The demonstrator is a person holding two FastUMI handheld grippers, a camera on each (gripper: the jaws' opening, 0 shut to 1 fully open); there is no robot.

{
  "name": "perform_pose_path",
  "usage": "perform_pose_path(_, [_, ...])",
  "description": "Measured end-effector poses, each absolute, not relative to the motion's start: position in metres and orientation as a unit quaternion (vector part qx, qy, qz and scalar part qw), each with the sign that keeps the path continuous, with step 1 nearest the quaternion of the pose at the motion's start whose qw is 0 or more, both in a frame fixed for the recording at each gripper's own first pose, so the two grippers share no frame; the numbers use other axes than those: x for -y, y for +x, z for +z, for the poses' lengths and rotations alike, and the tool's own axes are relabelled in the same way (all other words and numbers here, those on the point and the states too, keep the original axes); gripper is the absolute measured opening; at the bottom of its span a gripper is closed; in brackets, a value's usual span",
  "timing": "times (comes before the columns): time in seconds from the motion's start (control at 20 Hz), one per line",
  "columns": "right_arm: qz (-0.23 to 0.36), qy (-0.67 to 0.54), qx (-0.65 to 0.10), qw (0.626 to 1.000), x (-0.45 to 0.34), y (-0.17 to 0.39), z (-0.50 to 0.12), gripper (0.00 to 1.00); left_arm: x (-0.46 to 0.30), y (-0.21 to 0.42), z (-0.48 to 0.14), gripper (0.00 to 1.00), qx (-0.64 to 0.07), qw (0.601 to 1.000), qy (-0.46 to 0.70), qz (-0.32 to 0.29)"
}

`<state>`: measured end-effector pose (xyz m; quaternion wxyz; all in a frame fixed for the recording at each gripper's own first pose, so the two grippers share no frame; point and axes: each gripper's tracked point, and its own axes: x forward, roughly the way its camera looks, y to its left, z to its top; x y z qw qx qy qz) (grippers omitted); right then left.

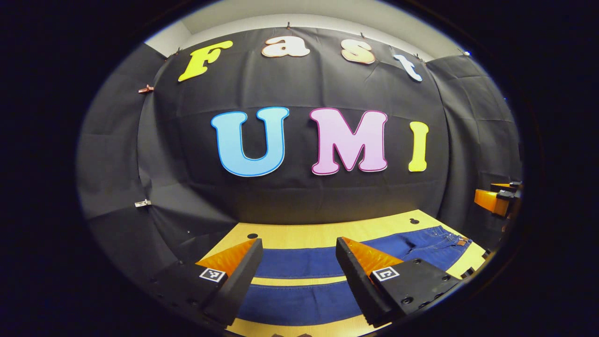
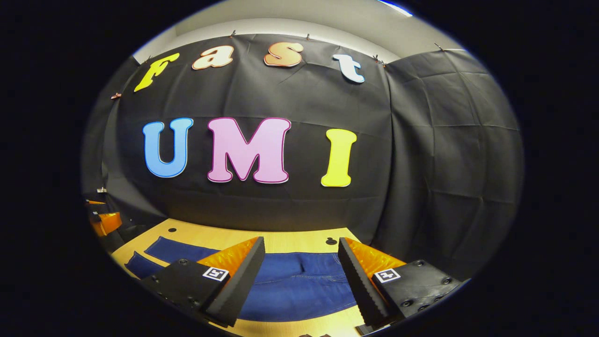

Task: Grasp the waist and the cuffs of the jeans and fold them to make the two legs overlap; first hold the waist and fold one-third of the jeans toward the cuffs, then hold the cuffs and fold the remaining one-third in the same direction to finish folding.

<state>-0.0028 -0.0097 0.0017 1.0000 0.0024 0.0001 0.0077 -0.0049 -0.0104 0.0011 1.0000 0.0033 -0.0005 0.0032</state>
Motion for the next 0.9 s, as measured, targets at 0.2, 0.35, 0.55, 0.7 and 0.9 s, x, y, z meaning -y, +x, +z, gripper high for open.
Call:
perform_pose_path(0.2, [0.003,0.001,-0.004,1.000,0.021,0.001,0.000,0.96,-0.006,-0.006,-0.002,0.97,-0.008,0.999,0.000,0.031])
perform_pose_path(0.35, [-0.002,-0.005,-0.004,1.000,0.032,0.009,-0.001,0.96,-0.026,-0.001,0.000,0.96,-0.005,0.999,0.006,0.054])
perform_pose_path(0.55, [0.001,-0.022,-0.010,1.000,0.040,0.022,-0.005,0.93,-0.072,0.006,-0.023,0.97,-0.038,0.995,-0.007,0.087])
perform_pose_path(0.7, [-0.005,-0.020,-0.025,0.999,0.048,0.030,-0.015,0.96,-0.119,0.002,-0.064,0.97,-0.088,0.985,-0.058,0.138])
perform_pose_path(0.9, [-0.016,-0.027,-0.042,0.999,0.059,0.039,-0.028,0.96,-0.171,-0.017,-0.121,0.98,-0.148,0.958,-0.123,0.212])
